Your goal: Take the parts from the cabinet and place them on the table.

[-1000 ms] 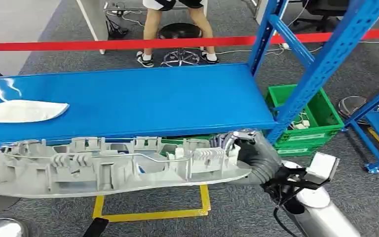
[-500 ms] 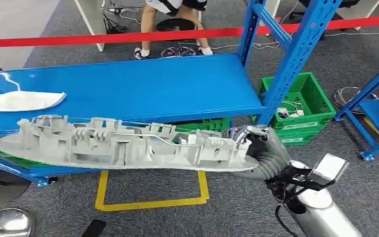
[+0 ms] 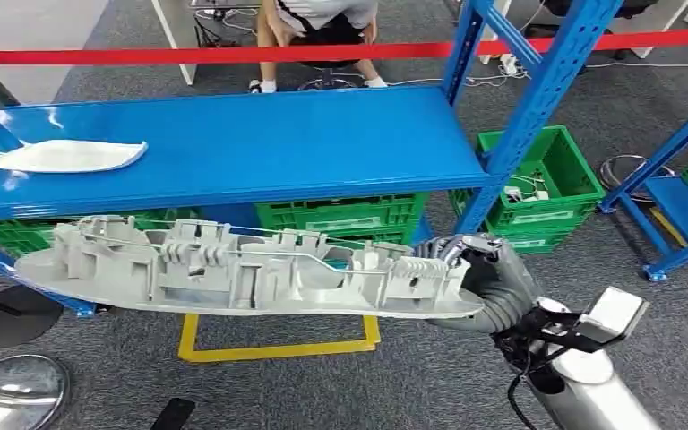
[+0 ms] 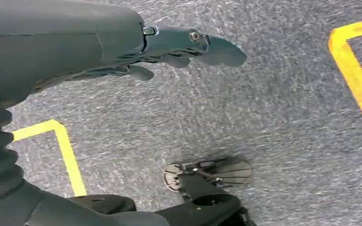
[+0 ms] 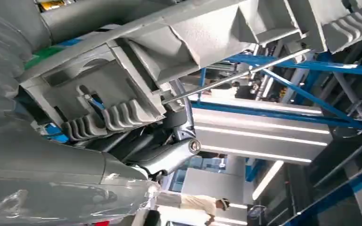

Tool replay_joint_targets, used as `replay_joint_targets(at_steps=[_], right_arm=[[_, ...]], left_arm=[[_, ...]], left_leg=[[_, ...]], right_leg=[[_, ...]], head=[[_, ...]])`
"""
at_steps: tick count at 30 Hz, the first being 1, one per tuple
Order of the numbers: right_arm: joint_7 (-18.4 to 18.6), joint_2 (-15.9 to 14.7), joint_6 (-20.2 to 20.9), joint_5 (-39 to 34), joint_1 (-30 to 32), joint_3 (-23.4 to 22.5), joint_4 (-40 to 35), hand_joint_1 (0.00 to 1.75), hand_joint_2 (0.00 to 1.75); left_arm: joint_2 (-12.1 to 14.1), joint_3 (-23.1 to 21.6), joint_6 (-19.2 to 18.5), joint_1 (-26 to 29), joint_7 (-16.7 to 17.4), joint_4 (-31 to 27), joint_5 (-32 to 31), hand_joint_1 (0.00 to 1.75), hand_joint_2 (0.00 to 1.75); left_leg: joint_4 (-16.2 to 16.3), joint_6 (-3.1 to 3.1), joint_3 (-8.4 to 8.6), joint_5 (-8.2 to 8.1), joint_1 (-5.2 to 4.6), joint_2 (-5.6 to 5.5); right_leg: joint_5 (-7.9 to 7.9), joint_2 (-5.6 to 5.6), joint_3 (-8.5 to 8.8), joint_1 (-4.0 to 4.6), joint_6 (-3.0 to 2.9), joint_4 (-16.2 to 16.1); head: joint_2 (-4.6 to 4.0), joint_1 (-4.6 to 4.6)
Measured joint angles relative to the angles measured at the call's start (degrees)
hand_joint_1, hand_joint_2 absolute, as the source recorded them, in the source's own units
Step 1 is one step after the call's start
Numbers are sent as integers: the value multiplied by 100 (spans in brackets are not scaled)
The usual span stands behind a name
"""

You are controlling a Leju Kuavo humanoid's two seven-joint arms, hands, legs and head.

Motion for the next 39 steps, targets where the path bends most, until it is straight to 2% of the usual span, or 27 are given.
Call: replay_joint_targets(at_steps=[1, 3, 5, 6, 7, 9, 10, 11, 12, 14, 16, 17, 20, 21, 22, 24, 25, 26, 27, 29, 30, 31, 32, 34, 36, 37, 39], right_arm=[[-2, 0, 0, 0, -3, -2, -7, 175, 175], [-7, -7, 4, -4, 12, -11, -2, 175, 175], [-17, -9, 59, -4, 28, -11, 0, 175, 175], [-24, -9, 72, -2, 32, -11, 0, 175, 175], [-42, -9, 83, -4, 40, -13, -2, 175, 175], [-48, -9, 87, -4, 71, -37, -2, 175, 175], [-50, -9, 92, -4, 103, -50, -2, 175, 175], [-52, -9, 103, -4, 128, -57, -2, 175, 175], [-52, -9, 116, -2, 140, -68, -2, 175, 175], [-55, -9, 144, 2, 144, -109, -2, 175, 175], [-61, -9, 166, 2, 130, -166, -22, 175, 175], [-61, -11, 168, 7, 125, -192, -33, 175, 175], [-68, -11, 162, 59, 127, -212, -33, 175, 175], [-68, -11, 160, 68, 134, -230, -33, 175, 175], [-68, -11, 157, 79, 133, -267, -33, 175, 175], [-68, -11, 157, 90, 122, -297, -33, 175, 175], [-68, -11, 153, 98, 125, -299, -33, 175, 175], [-68, -11, 146, 109, 125, -299, -33, 175, 175], [-68, -11, 140, 127, 126, -304, -31, 175, 175], [-68, -11, 138, 151, 125, -323, -33, 175, 175], [-68, -11, 135, 155, 124, -332, -33, 175, 175], [-68, -11, 133, 160, 112, -341, -35, 175, 175], [-72, -11, 129, 160, 118, -350, -52, 175, 175], [-76, -13, 122, 162, 123, -365, -52, 175, 175], [-79, -13, 120, 166, 117, -374, -52, 175, 175], [-83, -13, 116, 166, 127, -382, -55, 175, 175], [-90, -13, 107, 164, 147, -409, -63, 175, 175]], left_arm=[[-4, 0, 2, -2, 0, 0, 0, 0, 175], [-9, 0, 4, 2, -2, 0, 0, 0, 175], [-9, 0, 2, 22, 0, 0, 0, 0, 175], [-11, 0, 4, 31, 0, 0, 0, 0, 175], [-13, 0, 2, 48, 4, 0, 0, 0, 175], [-13, 0, 9, 53, 7, 0, -2, 0, 175], [-13, 0, 13, 53, 7, 0, -4, 0, 175], [-13, 0, 17, 55, 4, 0, -17, 0, 175], [-13, 0, 18, 57, 0, 0, -33, 0, 175], [-11, 0, 24, 52, 0, 0, -44, 0, 175], [-28, -2, 37, 38, 0, 0, -81, 0, 175], [-39, -4, 46, 33, -2, 0, -105, 0, 175], [-63, -7, 50, 55, -20, 0, -120, 0, 175], [-70, -9, 55, 57, -26, 0, -125, 0, 175], [-72, -9, 57, 56, -42, 0, -129, 0, 175], [-85, -13, 57, 56, -68, 0, -140, 0, 175], [-87, -13, 55, 58, -74, 0, -140, 0, 175], [-92, -13, 52, 62, -83, 0, -140, 0, 175], [-94, -13, 53, 63, -92, 0, -140, 0, 175], [-100, -13, 46, 62, -105, 0, -140, 0, 175], [-105, -15, 44, 58, -109, 0, -140, 0, 175], [-122, -15, 39, 57, -109, 0, -140, 0, 175], [-118, -15, 39, 42, -111, 0, -140, 0, 175], [-129, -18, 33, 49, -114, 0, -144, 0, 175], [-125, -17, 35, 66, -114, 0, -157, 0, 175], [-140, -18, 42, 68, -114, 0, -157, 0, 175], [-142, -22, 46, 52, -114, 0, -162, 0, 175]], left_leg=[[17, -29, -28, 38, -16, 1], [9, -87, -44, 133, -2, 1], [18, -157, -100, 146, 8, 1], [102, -186, -153, -42, 11, 3], [441, -216, -272, -438, 18, 2], [1382, -260, -533, -1031, 32, 3], [1739, -272, -600, -1115, 35, 3], [1824, -278, -557, -1022, 40, 3], [1706, -280, -417, -832, 47, 3], [958, -267, 125, -475, 58, 3], [28, -227, 743, -584, 53, -6], [-69, -170, 775, -650, 50, -15], [-61, -36, 653, -567, 41, -15], [-64, 16, 625, -530, 55, -15], [-63, 68, 576, -490, 55, -19], [-60, 102, 463, -401, 43, -47], [-57, 109, 407, -357, 31, -63], [-55, 109, 359, -318, 22, -88], [-54, 105, 314, -279, 16, -120], [-50, 82, 254, -220, 8, -218], [-45, 63, 240, -195, 8, -275], [-47, 32, 194, -165, 17, -301], [-37, 1, 166, -134, 22, -339], [-47, -78, 137, -76, 49, -433], [-29, -131, 83, -82, 52, -450], [138, -169, 2, -261, 19, -267], [982, -237, -369, -743, 46, -97]], right_leg=[[-92, 26, 219, 16, -23, -329], [-45, 31, 129, 39, -65, -242], [59, 19, -3, 7, -191, -261], [106, 17, -10, 6, -237, -258], [174, 9, -95, 4, -291, -258], [292, 8, -245, 5, -303, -250], [342, 2, -319, 5, -296, -246], [392, -4, -388, 4, -286, -244], [438, -4, -455, 2, -269, -239], [525, -2, -562, -11, -223, -225], [580, -3, -642, 17, -162, -169], [642, -3, -673, 23, -126, -160], [766, -5, -725, 4, -33, -207], [637, 0, -822, -13, -9, -132], [357, -7, -912, -13, 9, 132], [-212, -4, -1220, -11, 42, 1083], [-360, -4, -1342, -11, 46, 1497], [-361, -4, -1362, -10, 41, 1678], [-254, -2, -1251, -8, 27, 1590], [98, 44, -612, -3, -28, 662], [221, 155, -223, 1, -70, 84], [43, 416, -13, -19, -110, -241], [101, 423, 23, -6, -77, -286], [96, 315, -10, 29, -88, -287], [177, 175, -15, -42, -176, -356], [194, 127, -25, -35, -208, -360], [207, -13, -51, -34, -239, -358]], head=[[0, -9], [0, 7], [0, -22], [0, -33], [0, -59], [-2, -65], [0, -66], [0, -66], [0, -68], [0, -66], [0, -70], [0, -61], [0, -68], [0, -59], [0, -44], [0, -28], [0, -28], [-2, -33], [0, -31], [0, -31], [0, -33], [-2, -42], [0, -61], [0, -31], [0, -20], [0, -69], [0, -90]])
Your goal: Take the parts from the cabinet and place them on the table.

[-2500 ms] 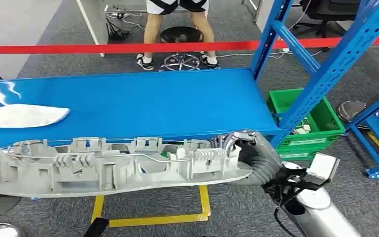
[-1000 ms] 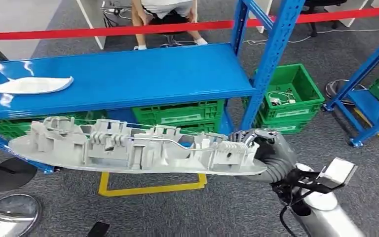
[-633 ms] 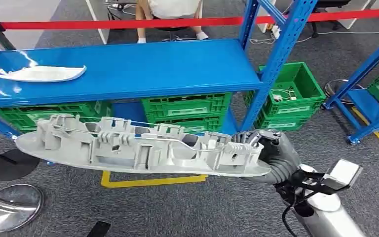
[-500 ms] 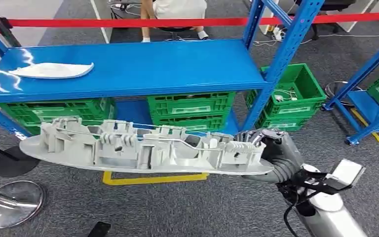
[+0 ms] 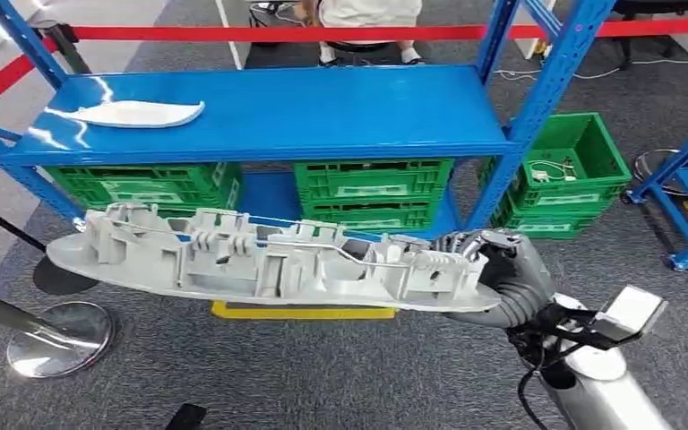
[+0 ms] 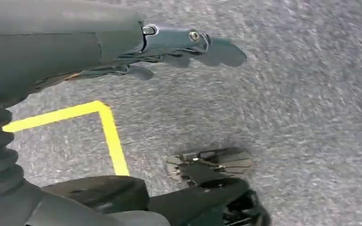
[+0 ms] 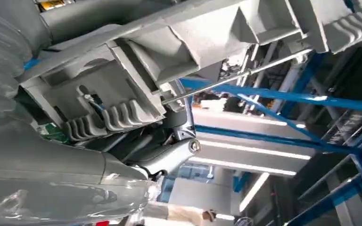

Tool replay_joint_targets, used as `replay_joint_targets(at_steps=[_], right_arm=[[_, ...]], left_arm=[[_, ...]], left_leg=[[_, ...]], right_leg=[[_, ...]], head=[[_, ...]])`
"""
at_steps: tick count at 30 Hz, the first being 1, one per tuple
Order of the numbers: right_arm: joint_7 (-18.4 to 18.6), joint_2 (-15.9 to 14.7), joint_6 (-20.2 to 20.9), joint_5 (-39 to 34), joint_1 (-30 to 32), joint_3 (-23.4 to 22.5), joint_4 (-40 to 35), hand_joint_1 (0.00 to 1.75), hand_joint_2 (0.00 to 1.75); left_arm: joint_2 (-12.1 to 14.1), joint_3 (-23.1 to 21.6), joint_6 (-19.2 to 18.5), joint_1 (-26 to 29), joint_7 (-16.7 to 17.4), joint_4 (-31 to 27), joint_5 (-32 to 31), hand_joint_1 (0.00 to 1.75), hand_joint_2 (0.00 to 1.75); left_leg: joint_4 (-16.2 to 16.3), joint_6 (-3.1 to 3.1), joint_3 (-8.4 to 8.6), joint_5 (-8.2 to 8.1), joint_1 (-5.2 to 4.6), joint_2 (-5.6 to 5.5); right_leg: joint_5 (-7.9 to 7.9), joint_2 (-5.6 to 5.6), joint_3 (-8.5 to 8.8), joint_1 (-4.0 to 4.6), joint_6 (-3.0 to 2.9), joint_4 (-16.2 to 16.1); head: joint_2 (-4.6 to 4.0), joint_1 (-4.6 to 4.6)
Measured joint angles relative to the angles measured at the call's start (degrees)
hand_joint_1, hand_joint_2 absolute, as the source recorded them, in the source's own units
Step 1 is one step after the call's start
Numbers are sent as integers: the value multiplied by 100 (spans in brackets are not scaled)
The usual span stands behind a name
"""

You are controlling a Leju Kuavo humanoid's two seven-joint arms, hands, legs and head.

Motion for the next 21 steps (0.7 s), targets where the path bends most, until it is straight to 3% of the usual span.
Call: replay_joint_targets(at_steps=[1, 2, 3, 4, 5, 6, 7, 8, 9, 12, 13, 14, 15, 17, 18, 19, 21], right_arm=[[0, 0, 0, 2, 11, -13, 0, 175, 175], [4, 0, 0, 2, 28, -24, 2, 175, 175], [4, 0, 0, 2, 44, -28, 2, 175, 175], [4, 0, -2, 2, 48, -28, 2, 175, 175], [4, 0, 0, 2, 47, -28, 0, 175, 175], [4, 0, 0, 2, 46, -28, 0, 175, 175], [2, 0, 0, 2, 44, -30, 0, 175, 175], [-2, 0, 0, 2, 47, -37, -2, 175, 175], [0, 0, 0, 4, 48, -37, -2, 175, 175], [4, 0, 2, 11, 51, -33, -2, 175, 175], [4, 0, 0, 13, 44, -33, -4, 175, 175], [4, 0, 2, 15, 42, -35, -9, 175, 175], [-2, 0, 2, 9, 50, -37, -7, 175, 175], [-2, 0, 2, 11, 69, -39, -2, 175, 175], [-2, 0, 2, 11, 87, -39, 9, 175, 175], [-2, 0, 2, 11, 95, -41, 9, 175, 175], [-2, -11, 0, 11, 95, -66, 9, 175, 175]], left_arm=[[2, -4, 2, -1, 0, 0, -2, 0, 175], [2, -4, 2, 6, 0, 0, -2, 0, 175], [2, -4, 4, 18, 0, 0, -2, 0, 175], [4, -4, 7, 21, 0, 0, -2, 0, 175], [7, -4, 7, 18, 0, 0, -2, 0, 175], [9, -4, 9, 13, 0, 0, -2, 0, 175], [-2, -6, 9, 6, 0, 0, -2, 0, 175], [-4, -7, 13, -13, 0, 0, -2, 0, 175], [-9, -7, 15, -14, 0, 0, -2, 0, 175], [-15, -7, 15, -8, 0, 0, -2, 0, 175], [-20, -7, 15, 10, 0, 0, 0, 0, 175], [-11, -7, 13, 5, 2, 0, 0, 0, 175], [-17, -7, 13, -4, 7, 0, -2, 0, 175], [-31, -7, 72, -12, 26, 0, 0, 0, 175], [-42, -7, 157, -12, 52, 0, 4, 0, 175], [-70, -4, 223, -13, 70, 0, 11, 0, 175], [-92, -2, 295, -33, 107, 0, 22, 0, 175]], left_leg=[[553, -35, -236, -218, 15, 32], [828, -59, -346, -268, 30, 41], [820, -78, -320, -177, 48, 49], [575, -94, -183, 31, 67, 63], [124, -106, 55, 292, 79, 111], [-374, -119, 319, 512, 82, 242], [-795, -126, 543, 611, 78, 547], [-886, -78, 600, 578, 9, 571], [-908, -11, 568, 547, 44, 537], [-925, 140, 519, 525, 42, 308], [-932, 172, 511, 535, 60, 252], [-932, 202, 497, 547, 57, 192], [-931, 231, 479, 564, 46, 125], [-927, 255, 454, 580, 16, -9], [-926, 264, 452, 586, 7, -81], [-924, 264, 455, 591, 3, -163], [-916, 251, 465, 602, 6, -327]], right_leg=[[1, -86, -15, 0, -1, 2], [2, -153, -20, -2, -1, 5], [1, -219, -18, -7, 0, 7], [-2, -281, -18, -14, 6, 12], [-10, -344, -13, -24, 19, 17], [-30, -392, -3, -32, 49, 30], [-54, -442, -11, 2, 92, 55], [-81, -485, -51, 26, 135, 98], [-84, -534, -34, 55, 154, 126], [-154, -722, -38, 36, 242, 112], [-334, -520, -61, 6, 268, 205], [-526, -276, -199, 10, 260, 543], [-742, -130, -448, 17, 256, 1094], [-978, -22, -892, 24, 238, 1953], [-928, -11, -972, 26, 222, 2053], [-735, -1, -919, 28, 205, 1869], [-137, 106, -475, 19, 165, 846]], head=[[0, 4], [0, -2], [0, 4], [0, -2], [0, 4], [0, -2], [0, -6], [0, -33], [0, -4], [0, 13], [0, 37], [0, 55], [0, 66], [0, 63], [0, 70], [0, 65], [0, 68]])
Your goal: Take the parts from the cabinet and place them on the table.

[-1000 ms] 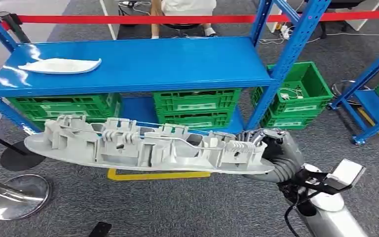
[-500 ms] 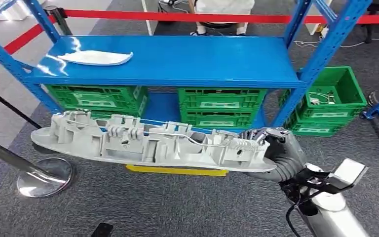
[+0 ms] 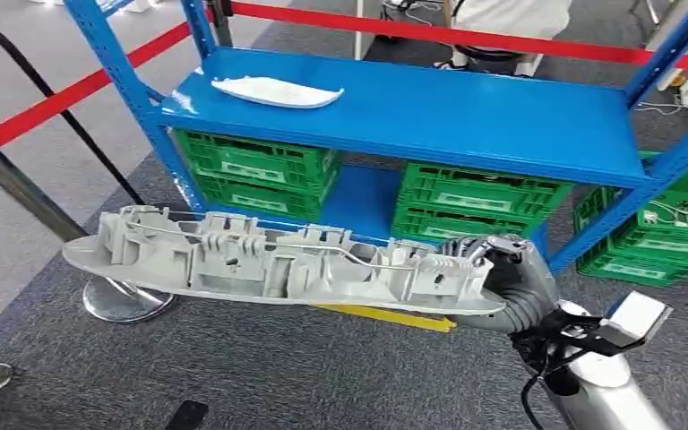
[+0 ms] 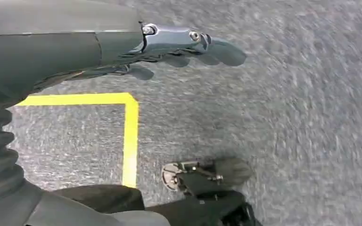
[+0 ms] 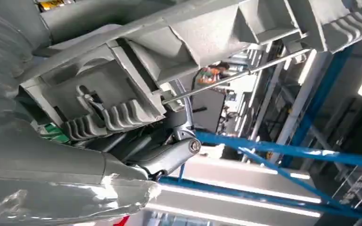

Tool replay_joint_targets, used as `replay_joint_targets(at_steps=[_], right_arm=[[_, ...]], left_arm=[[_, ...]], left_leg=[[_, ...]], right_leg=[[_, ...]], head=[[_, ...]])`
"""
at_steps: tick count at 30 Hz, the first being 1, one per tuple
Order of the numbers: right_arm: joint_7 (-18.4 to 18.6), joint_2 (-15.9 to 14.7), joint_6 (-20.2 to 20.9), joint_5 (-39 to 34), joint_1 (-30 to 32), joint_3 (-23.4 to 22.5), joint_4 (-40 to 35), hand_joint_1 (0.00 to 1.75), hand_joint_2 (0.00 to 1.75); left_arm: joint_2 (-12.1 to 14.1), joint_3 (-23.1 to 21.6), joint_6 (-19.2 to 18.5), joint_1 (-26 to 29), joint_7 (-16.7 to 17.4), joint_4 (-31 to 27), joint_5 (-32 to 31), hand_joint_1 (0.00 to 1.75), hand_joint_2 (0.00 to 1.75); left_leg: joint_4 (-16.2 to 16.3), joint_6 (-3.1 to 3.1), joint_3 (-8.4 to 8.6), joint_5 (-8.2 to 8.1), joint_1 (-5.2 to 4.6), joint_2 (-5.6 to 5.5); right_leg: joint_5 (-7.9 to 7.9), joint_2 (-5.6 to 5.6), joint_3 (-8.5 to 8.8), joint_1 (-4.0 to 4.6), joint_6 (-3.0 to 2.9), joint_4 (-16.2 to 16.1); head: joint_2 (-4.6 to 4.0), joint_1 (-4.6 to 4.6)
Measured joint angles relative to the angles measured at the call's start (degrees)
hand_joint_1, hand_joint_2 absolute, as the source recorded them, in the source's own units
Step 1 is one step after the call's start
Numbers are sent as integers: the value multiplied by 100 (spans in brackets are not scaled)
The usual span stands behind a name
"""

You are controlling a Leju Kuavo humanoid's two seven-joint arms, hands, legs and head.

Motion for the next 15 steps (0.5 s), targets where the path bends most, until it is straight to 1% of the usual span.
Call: replay_joint_targets(at_steps=[1, 2, 3, 5, 6, 7, 8, 9, 10, 11, 12, 13, 14, 15], right_arm=[[-2, -4, 0, 0, -2, -9, 0, 175, 175], [-4, -7, 0, 0, -1, -9, 0, 175, 175], [-11, -7, -2, -4, 1, -17, -13, 175, 175], [-42, -9, -31, 11, 61, -24, -48, 175, 175], [-63, -11, -55, 37, 133, -46, -98, 175, 175], [-70, -11, -72, 50, 194, -57, -140, 175, 175], [-85, -11, -83, 59, 271, -70, -195, 175, 175], [-96, -15, -90, 66, 342, -101, -238, 175, 175], [-101, -15, -96, 70, 396, -120, -264, 175, 175], [-101, -15, -103, 74, 431, -127, -271, 175, 175], [-101, -15, -109, 90, 473, -138, -280, 175, 175], [-101, -15, -125, 94, 516, -146, -297, 175, 175], [-103, -15, -151, 103, 559, -157, -328, 175, 175], [-109, -15, -175, 122, 619, -177, -387, 175, 175]], left_arm=[[-28, 0, 6, -10, 9, 0, 0, 0, 175], [-31, 0, 22, -33, 9, 0, 0, 0, 175], [-35, 0, -5, -40, 20, 0, 0, 0, 175], [-28, -7, -136, 4, 26, 0, -50, 0, 175], [0, -11, -205, 34, 26, 0, -107, 0, 175], [9, -15, -236, 56, 26, 0, -140, 0, 175], [15, -17, -260, 68, 28, 0, -146, 0, 175], [35, -17, -278, 65, 28, 0, -155, 0, 175], [46, -18, -280, 64, 28, 0, -155, 0, 175], [53, -20, -282, 66, 28, 0, -157, 0, 175], [61, -20, -280, 74, 39, 0, -164, 0, 175], [66, -24, -280, 83, 61, 0, -195, 0, 175], [70, -37, -275, 84, 101, 0, -230, 0, 175], [83, -63, -271, 83, 164, 0, -300, 0, 175]], left_leg=[[9, -18, -4, 8, 9, -62], [39, -57, -51, 19, -26, -117], [38, -95, -101, 51, 0, -145], [11, -182, -137, 109, 37, -250], [13, -216, -146, 111, 35, -302], [93, -241, -184, 11, 6, -26], [346, -271, -293, -184, -5, 205], [789, -297, -492, -438, 3, 324], [1296, -310, -711, -671, 11, 378], [1703, -319, -879, -818, 11, 386], [1824, -318, -919, -820, 11, 386], [1699, -310, -820, -704, 10, 387], [1354, -293, -615, -510, 8, 396], [822, -262, -303, -283, -4, 461]], right_leg=[[125, 162, 182, -18, -8, -440], [41, 329, 238, -43, 0, -570], [43, 290, 268, -29, -5, -551], [62, 216, 230, 7, -47, -522], [94, 145, 237, -31, -98, -565], [114, 73, 251, -32, -129, -575], [123, 20, 244, -29, -171, -580], [127, -58, 231, -18, -178, -579], [130, -142, 218, -9, -182, -579], [134, -220, 205, -6, -188, -578], [136, -297, 198, -3, -191, -577], [137, -370, 193, 2, -192, -577], [138, -438, 195, 8, -192, -577], [138, -507, 204, 11, -191, -577]], head=[[0, 2], [0, -4], [0, -7], [0, -7], [0, -7], [0, -13], [0, -72], [0, -63], [0, -68], [0, -68], [0, -70], [0, -68], [0, -70], [0, -66]])
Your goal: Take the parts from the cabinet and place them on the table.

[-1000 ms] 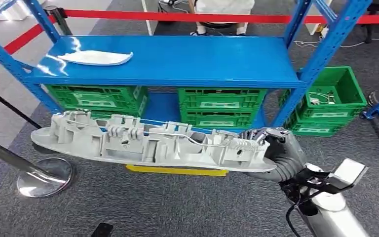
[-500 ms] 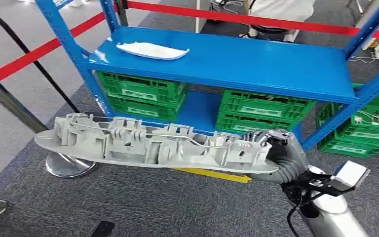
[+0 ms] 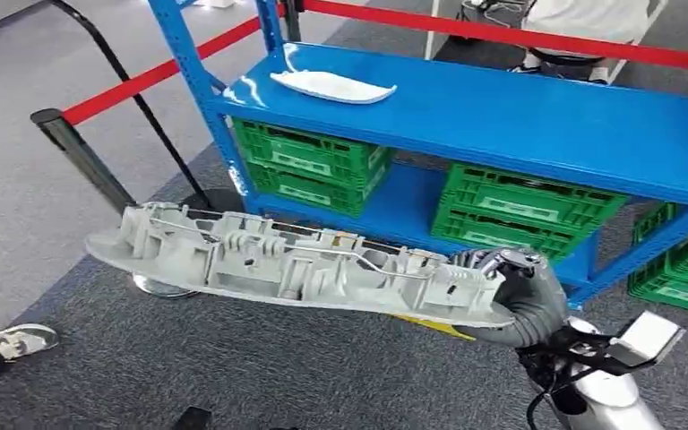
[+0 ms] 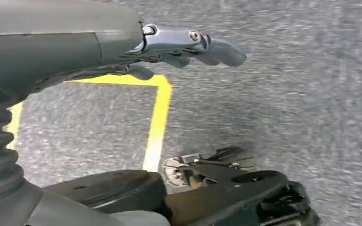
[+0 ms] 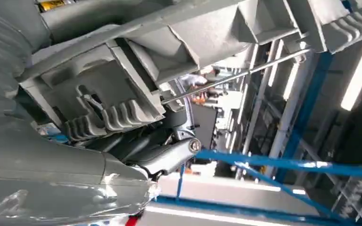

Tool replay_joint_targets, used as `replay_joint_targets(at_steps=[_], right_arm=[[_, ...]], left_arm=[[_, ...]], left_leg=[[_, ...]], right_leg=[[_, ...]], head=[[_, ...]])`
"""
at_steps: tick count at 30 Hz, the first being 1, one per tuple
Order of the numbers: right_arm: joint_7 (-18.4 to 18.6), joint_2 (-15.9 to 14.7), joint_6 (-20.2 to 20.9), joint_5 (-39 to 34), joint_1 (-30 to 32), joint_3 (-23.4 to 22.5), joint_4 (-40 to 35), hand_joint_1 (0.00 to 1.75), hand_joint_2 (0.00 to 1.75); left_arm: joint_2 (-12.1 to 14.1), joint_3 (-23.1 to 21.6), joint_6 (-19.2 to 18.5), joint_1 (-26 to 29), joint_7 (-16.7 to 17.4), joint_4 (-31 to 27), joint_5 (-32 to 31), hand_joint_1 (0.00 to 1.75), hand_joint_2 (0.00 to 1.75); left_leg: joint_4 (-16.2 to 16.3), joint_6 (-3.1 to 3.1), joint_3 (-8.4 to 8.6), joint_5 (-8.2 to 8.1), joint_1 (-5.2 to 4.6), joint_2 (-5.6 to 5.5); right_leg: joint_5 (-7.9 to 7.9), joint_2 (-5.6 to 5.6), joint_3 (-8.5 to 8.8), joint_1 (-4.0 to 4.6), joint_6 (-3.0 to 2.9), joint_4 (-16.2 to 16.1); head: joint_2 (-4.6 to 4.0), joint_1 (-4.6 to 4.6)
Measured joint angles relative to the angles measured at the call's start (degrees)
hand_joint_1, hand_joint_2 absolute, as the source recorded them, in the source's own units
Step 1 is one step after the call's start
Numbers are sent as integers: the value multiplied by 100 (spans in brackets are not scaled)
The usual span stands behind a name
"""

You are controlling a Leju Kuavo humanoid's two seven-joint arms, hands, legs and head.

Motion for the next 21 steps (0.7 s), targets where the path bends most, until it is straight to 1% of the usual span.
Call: replay_joint_targets(at_steps=[1, 2, 3, 4, 6, 7, 8, 9, 10, 11, 12, 13, 14, 15, 16, 17, 18, 19, 20, 21], right_arm=[[-15, 0, -26, 22, 95, -39, -72, 175, 175], [-50, 0, -61, 50, 242, -92, -184, 175, 175], [-81, -9, -103, 66, 389, -153, -278, 175, 175], [-109, -9, -125, 87, 538, -208, -370, 175, 175], [-171, -11, -190, 94, 881, -339, -579, 175, 175], [-205, -22, -201, 94, 1039, -424, -699, 175, 175], [-227, -28, -212, 94, 1187, -501, -796, 175, 175], [-256, -28, -214, 90, 1355, -590, -895, 175, 175], [-271, -28, -214, 90, 1489, -651, -971, 175, 175], [-280, -28, -221, 107, 1603, -708, -1040, 175, 175], [-280, -28, -238, 138, 1711, -752, -1095, 175, 175], [-280, -28, -245, 177, 1825, -793, -1165, 175, 175], [-282, -28, -264, 210, 1903, -809, -1232, 175, 175], [-282, -28, -282, 227, 1968, -817, -1290, 175, 175], [-282, -28, -291, 256, 2013, -824, -1362, 175, 175], [-284, -20, -315, 267, 2047, -828, -1412, 175, 175], [-291, 22, -363, 269, 2118, -830, -1458, 175, 175], [-297, 61, -411, 275, 2198, -830, -1508, 175, 175], [-297, 88, -450, 302, 2267, -830, -1554, 175, 175], [-297, 103, -476, 321, 2316, -830, -1593, 175, 175]], left_arm=[[18, -32, 0, -5, 63, 0, -76, 0, 175], [33, -74, -2, -20, 116, 0, -131, 0, 175], [42, -116, -9, -31, 157, 0, -184, 0, 175], [57, -151, 4, -21, 216, 0, -247, 0, 175], [72, -236, 88, 7, 345, 0, -361, 0, 175], [74, -277, 101, 5, 404, 0, -410, 0, 175], [79, -313, 118, -21, 442, 0, -455, 0, 175], [79, -365, 118, -70, 480, 0, -485, 0, 175], [79, -409, 116, -116, 498, 0, -507, 0, 175], [81, -435, 114, -156, 513, 0, -509, 0, 175], [90, -457, 109, -189, 540, 0, -511, 0, 175], [103, -483, 100, -219, 575, 0, -505, 0, 175], [120, -500, 87, -240, 599, 0, -466, 0, 175], [129, -500, 87, -264, 623, 0, -386, 0, 175], [140, -498, 90, -295, 658, 0, -292, 0, 175], [171, -489, 101, -328, 702, -7, -163, 0, 175], [186, -463, 101, -375, 739, -7, -30, 0, 175], [216, -417, 98, -393, 763, -9, 86, 0, 175], [238, -352, 81, -401, 776, -9, 191, 0, 175], [265, -308, 68, -399, 793, -9, 241, 0, 175]], left_leg=[[-517, 43, 321, 165, -34, 208], [-806, 60, 473, 118, -93, 432], [-808, 123, 442, 145, -85, 341], [-809, 138, 416, 145, -92, 275], [-836, 217, 398, 173, -106, 135], [-874, 261, 421, 209, -60, 66], [-874, 278, 412, 217, -50, 21], [-873, 309, 398, 230, -47, -47], [-873, 325, 386, 240, -47, -113], [-872, 329, 373, 244, -49, -174], [-871, 329, 370, 250, -51, -245], [-867, 322, 371, 257, -49, -325], [-863, 312, 371, 263, -42, -391], [-859, 295, 374, 271, -32, -467], [-842, 267, 371, 278, -21, -536], [-816, 222, 339, 279, -36, -587], [-768, 195, 293, 286, -48, -646], [-798, 154, 266, 317, -37, -696], [-817, 104, 244, 356, -11, -763], [-820, 64, 229, 381, 2, -829]], right_leg=[[-5, -69, 18, 6, 8, 0], [-29, -143, 9, 59, 44, 17], [-31, -208, 0, 66, 72, 17], [-31, -268, 13, 64, 92, 11], [-31, -406, 59, 51, 159, -14], [-104, -299, 9, 17, 201, 37], [-279, 39, -56, 13, 219, 249], [-523, 253, -233, 7, 226, 671], [-749, 355, -450, 5, 237, 1163], [-912, 395, -654, 8, 251, 1588], [-956, 406, -771, 10, 259, 1826], [-842, 406, -732, 6, 261, 1749], [-647, 410, -588, -8, 264, 1460], [-378, 440, -320, -26, 264, 935], [-148, 591, -31, -61, 281, 380], [-195, 974, 116, -120, 306, 64], [-184, 956, 127, -117, 269, 22], [-183, 872, 149, -94, 241, 45], [-164, 828, 135, -67, 201, 71], [-147, 760, 130, -59, 171, 73]], head=[[0, -4], [0, -7], [0, 5], [0, 9], [0, 4], [0, 15], [0, 31], [0, 68], [0, 81], [0, 79], [0, 76], [0, 76], [0, 83], [0, 74], [0, 81], [0, 83], [0, 63], [0, 72], [0, 68], [0, 72]])
